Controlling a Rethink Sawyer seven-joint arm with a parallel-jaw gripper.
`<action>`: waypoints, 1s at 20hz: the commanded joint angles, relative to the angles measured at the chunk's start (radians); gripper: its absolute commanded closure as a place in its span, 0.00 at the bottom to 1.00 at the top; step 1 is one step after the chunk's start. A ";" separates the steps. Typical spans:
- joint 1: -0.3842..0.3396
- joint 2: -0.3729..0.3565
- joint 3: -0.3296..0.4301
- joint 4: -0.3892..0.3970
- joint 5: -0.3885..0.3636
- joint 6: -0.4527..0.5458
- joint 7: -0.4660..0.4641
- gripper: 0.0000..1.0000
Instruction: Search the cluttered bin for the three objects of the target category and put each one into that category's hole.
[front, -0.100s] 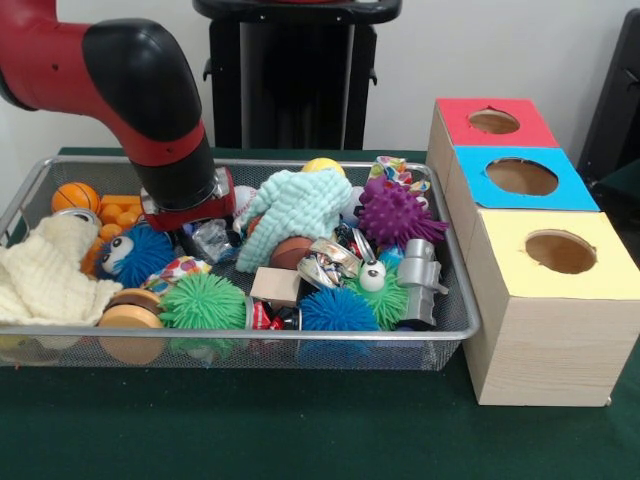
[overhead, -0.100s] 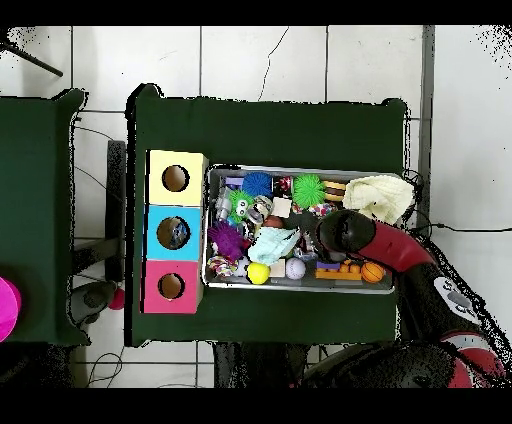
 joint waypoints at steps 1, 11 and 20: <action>0.000 0.145 0.081 0.094 -0.069 -0.002 -0.034 0.00; -0.025 0.140 0.112 0.110 -0.042 0.006 -0.029 1.00; 0.004 0.068 0.096 0.117 -0.018 0.092 0.021 1.00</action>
